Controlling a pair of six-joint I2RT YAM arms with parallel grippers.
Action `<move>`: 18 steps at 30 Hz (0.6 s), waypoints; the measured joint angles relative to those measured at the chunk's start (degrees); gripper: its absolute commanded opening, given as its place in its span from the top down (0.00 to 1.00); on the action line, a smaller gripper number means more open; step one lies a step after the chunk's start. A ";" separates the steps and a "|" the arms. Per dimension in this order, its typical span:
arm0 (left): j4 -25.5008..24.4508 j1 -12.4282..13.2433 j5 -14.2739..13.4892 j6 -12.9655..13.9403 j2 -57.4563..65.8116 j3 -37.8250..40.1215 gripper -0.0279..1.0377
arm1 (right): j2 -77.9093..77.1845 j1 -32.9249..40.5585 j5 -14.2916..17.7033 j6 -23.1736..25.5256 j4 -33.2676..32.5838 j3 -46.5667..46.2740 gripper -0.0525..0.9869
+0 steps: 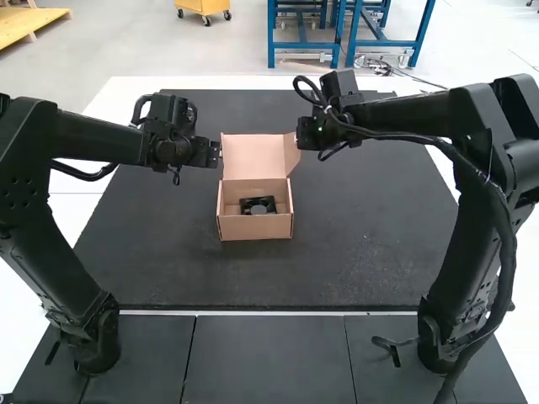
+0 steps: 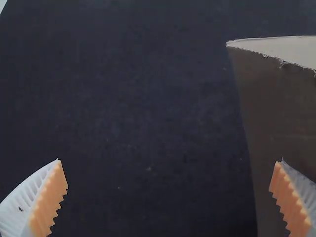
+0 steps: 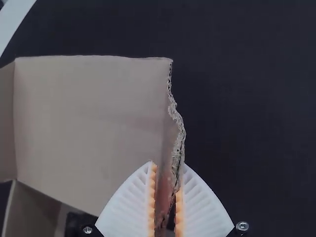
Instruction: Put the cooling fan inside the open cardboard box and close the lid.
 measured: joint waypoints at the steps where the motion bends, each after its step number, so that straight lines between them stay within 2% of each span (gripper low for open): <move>1: 0.00 0.02 0.00 -0.09 0.00 0.02 0.06 | 0.00 0.00 -0.11 0.00 -0.17 0.00 0.86; 18: -1.11 0.02 0.00 -0.17 0.00 0.02 0.06 | 0.00 0.00 -2.78 0.07 0.07 -0.11 0.95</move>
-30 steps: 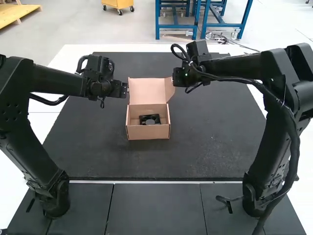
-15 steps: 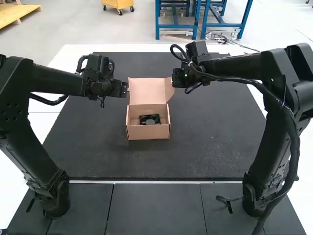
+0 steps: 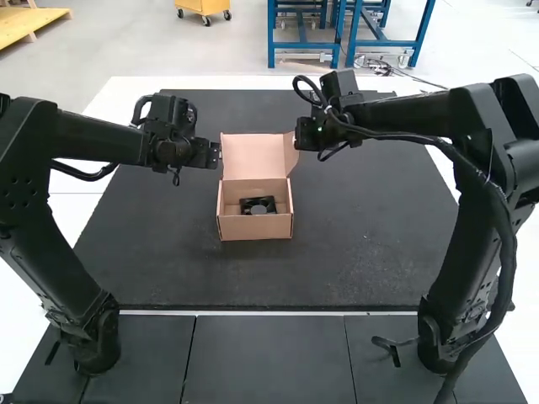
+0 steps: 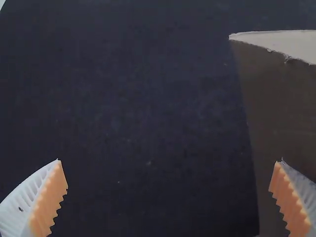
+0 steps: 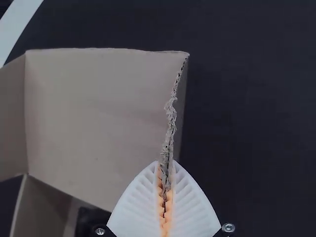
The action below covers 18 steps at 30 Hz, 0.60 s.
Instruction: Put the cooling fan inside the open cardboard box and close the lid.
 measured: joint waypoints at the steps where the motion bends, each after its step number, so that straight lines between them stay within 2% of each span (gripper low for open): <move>1: -0.20 0.00 0.00 0.00 0.00 0.02 0.06 | 0.00 0.00 -0.13 0.02 0.20 -0.20 0.96; 18: -1.64 0.00 0.00 -0.63 0.00 0.04 0.06 | -2.03 2.23 -0.66 1.16 8.68 -6.29 0.96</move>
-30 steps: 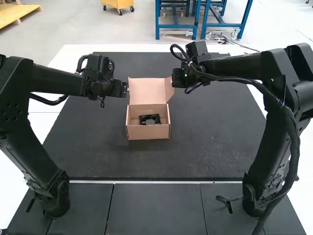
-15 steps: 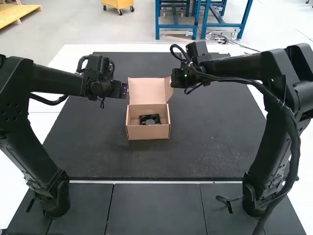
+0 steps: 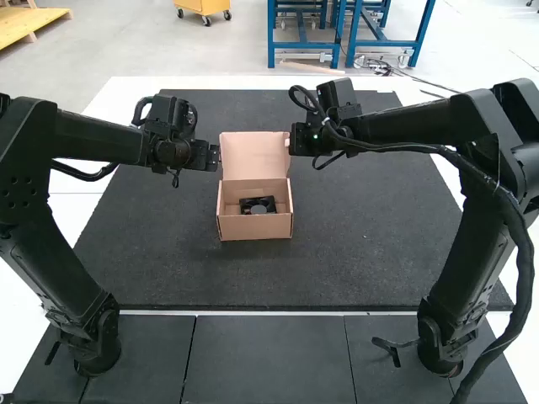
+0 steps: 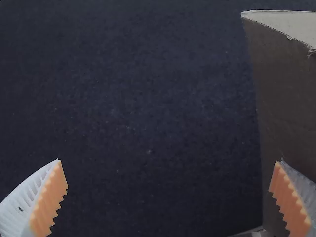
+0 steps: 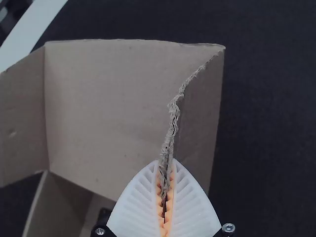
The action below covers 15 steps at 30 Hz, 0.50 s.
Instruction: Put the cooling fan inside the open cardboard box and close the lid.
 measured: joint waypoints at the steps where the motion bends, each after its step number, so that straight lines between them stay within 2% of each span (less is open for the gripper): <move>1: -0.02 0.00 0.00 -0.04 0.00 0.00 0.06 | -0.13 0.02 -0.02 0.15 0.48 -0.33 0.96; 10: -0.68 0.00 0.00 -0.61 0.00 0.00 0.06 | -1.40 1.57 0.02 1.81 7.93 -5.62 0.96; 15: -1.77 0.00 0.00 -0.92 0.00 0.00 0.06 | -1.84 2.43 0.04 2.32 9.31 -7.04 0.96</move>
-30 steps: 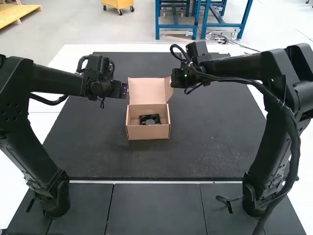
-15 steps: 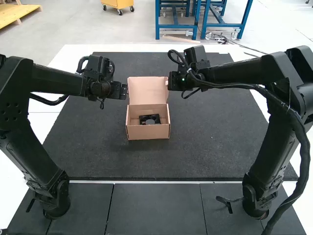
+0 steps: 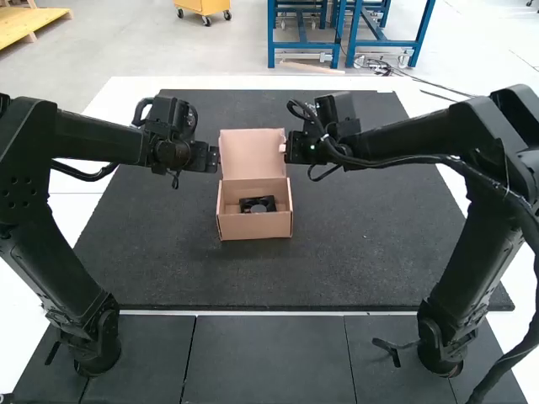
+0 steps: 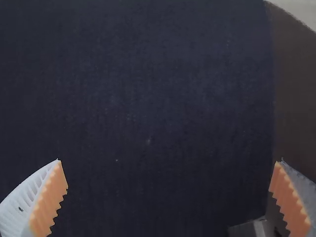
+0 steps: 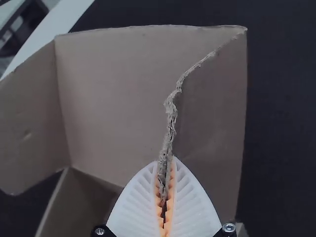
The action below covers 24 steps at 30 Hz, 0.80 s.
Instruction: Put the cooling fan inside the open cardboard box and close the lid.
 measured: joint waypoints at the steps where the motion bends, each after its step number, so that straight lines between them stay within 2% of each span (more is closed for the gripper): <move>1: -0.37 0.00 0.00 -0.09 0.00 0.00 0.06 | -0.02 0.17 0.00 0.04 0.04 -0.20 0.96; 11: -2.60 0.00 0.02 -0.15 -0.07 0.00 0.06 | 0.04 2.10 1.40 0.66 -2.23 -4.63 0.96; 24: -3.89 0.00 0.00 -0.15 -0.07 0.00 0.06 | -1.20 2.71 2.43 1.46 -2.40 -6.12 0.96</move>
